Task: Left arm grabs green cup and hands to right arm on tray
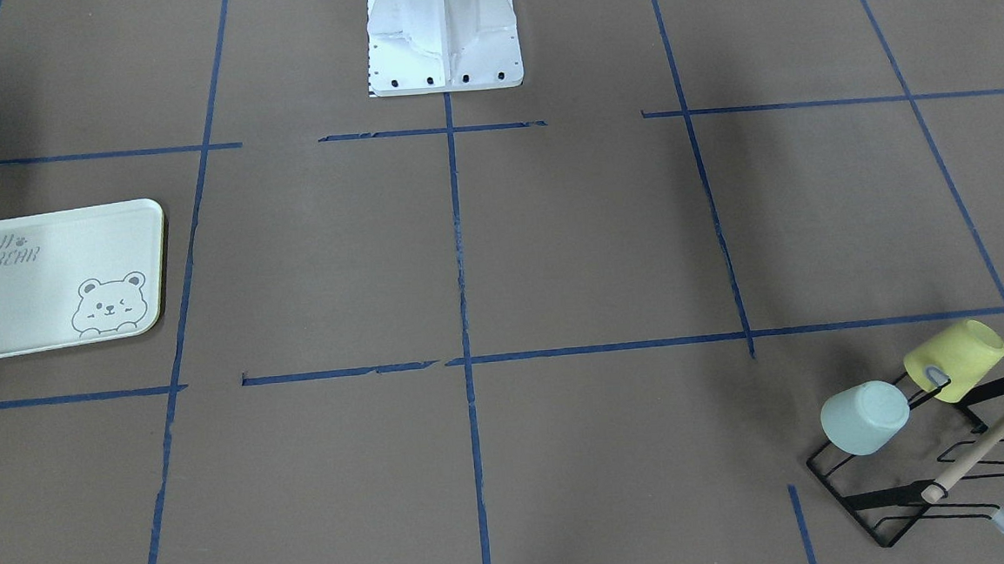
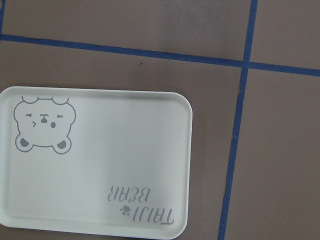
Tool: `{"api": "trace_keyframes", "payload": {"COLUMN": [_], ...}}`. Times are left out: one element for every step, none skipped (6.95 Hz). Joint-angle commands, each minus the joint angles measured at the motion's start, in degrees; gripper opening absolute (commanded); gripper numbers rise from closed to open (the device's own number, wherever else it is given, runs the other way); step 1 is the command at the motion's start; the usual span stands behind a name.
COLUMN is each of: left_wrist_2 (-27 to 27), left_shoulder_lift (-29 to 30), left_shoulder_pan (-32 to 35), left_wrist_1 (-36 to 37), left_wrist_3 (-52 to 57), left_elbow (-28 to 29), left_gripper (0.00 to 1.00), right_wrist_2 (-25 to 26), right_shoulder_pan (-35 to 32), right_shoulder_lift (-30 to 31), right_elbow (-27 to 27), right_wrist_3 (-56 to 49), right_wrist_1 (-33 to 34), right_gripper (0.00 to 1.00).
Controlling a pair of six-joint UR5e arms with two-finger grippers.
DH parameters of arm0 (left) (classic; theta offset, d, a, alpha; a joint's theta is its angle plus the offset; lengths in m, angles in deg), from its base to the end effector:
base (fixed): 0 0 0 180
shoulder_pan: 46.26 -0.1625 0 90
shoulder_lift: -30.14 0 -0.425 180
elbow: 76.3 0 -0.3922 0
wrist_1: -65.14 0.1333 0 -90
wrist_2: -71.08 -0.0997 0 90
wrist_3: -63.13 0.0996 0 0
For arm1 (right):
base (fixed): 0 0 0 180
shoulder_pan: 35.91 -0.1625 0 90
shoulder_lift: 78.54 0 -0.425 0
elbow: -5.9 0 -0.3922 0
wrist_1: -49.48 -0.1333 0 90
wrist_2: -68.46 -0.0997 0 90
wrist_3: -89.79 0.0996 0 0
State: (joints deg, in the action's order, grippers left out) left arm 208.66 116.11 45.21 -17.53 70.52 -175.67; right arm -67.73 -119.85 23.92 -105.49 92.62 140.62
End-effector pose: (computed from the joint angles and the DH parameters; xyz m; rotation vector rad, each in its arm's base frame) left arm -0.0715 -0.4563 0.6206 0.0315 0.8306 0.0829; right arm 0.0184 -0.4081 0.5714 0.0658 -0.8128 -0.1080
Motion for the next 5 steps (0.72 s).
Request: {"api": "trace_keyframes", "payload": {"left_wrist_2": [-0.12, -0.21, -0.03, 0.40, 0.49], "left_shoulder_lift": [-1.84, -1.86, -1.86, -1.95, -2.04], "left_shoulder_pan": [-2.25, -2.61, -2.62, -2.62, -2.62], "left_wrist_1": [-1.43, -1.44, -1.35, -1.44, -1.88], "left_wrist_3": [0.08, -0.18, -0.18, -0.27, 0.08], "left_elbow": [-1.51, -1.44, -1.53, -1.44, -1.26], "left_gripper": [1.00, 1.00, 1.00, 1.00, 1.00], "right_wrist_2": [0.05, 0.05, 0.05, 0.05, -0.39], "right_shoulder_pan": [-0.26, -0.26, -0.26, -0.26, -0.26], "right_shoulder_lift": [0.55, 0.47, 0.20, 0.20, 0.20], "right_elbow": [-0.49, -0.67, -0.67, -0.67, -0.76], "right_wrist_3": [-0.28, -0.10, 0.07, 0.34, 0.42], "right_wrist_1": [0.26, 0.18, 0.18, 0.18, 0.09], "right_gripper": [1.00, 1.00, 1.00, 1.00, 1.00]}}
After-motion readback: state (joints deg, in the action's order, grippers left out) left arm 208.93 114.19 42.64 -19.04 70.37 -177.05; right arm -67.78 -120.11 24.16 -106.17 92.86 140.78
